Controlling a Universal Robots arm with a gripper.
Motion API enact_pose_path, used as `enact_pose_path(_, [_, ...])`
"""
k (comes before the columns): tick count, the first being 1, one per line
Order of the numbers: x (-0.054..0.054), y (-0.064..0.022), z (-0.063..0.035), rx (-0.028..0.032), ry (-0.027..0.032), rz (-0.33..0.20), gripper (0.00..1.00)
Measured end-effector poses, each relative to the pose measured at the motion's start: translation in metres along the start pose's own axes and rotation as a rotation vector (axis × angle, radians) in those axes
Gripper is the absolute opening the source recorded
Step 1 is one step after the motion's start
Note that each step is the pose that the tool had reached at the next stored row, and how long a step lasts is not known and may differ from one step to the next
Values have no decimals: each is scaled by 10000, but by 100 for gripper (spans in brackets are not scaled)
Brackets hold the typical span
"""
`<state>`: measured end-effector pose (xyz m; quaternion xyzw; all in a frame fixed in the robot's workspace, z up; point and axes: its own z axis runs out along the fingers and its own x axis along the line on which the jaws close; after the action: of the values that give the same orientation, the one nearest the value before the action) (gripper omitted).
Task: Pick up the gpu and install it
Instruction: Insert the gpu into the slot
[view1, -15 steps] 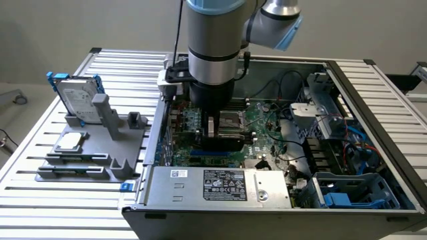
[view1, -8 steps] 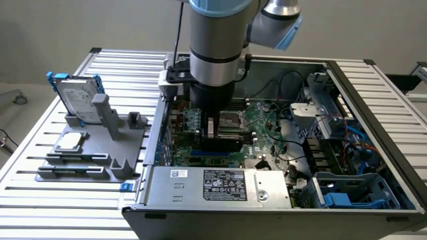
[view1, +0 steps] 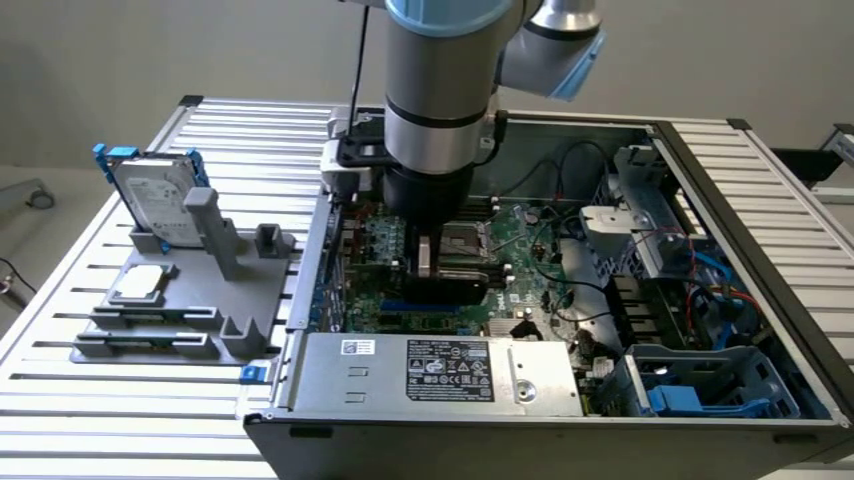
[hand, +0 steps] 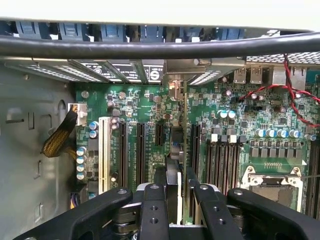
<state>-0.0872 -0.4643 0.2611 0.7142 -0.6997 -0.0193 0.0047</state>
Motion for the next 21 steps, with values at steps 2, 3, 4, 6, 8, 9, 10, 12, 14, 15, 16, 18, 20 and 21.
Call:
enact_pose_path(2, [3, 0, 6, -15, 2, 12, 26])
enact_pose_path(3, [4, 0, 9, -23, 2, 17, 26])
enact_pose_path(4, [5, -1, 12, -27, 3, 22, 26])
enact_pose_path(6, [7, -2, 18, -33, 0, 27, 26])
enact_pose_path(8, [9, -2, 23, -42, 0, 33, 26])
enact_pose_path(9, [10, -3, 26, -47, -1, 36, 26])
enact_pose_path(10, [11, -3, 29, -53, -1, 38, 26])
enact_pose_path(12, [14, -3, 37, -68, -2, 45, 26])
enact_pose_path(14, [17, -3, 47, -86, -3, 52, 26])
enact_pose_path(15, [18, -3, 50, -97, -1, 55, 26])
enact_pose_path(16, [20, -4, 54, -108, -2, 58, 26])
enact_pose_path(18, [22, -4, 62, -129, -5, 65, 26])
enact_pose_path(20, [25, -6, 68, -152, -13, 69, 26])
enact_pose_path(21, [25, -8, 72, -164, -18, 72, 26])
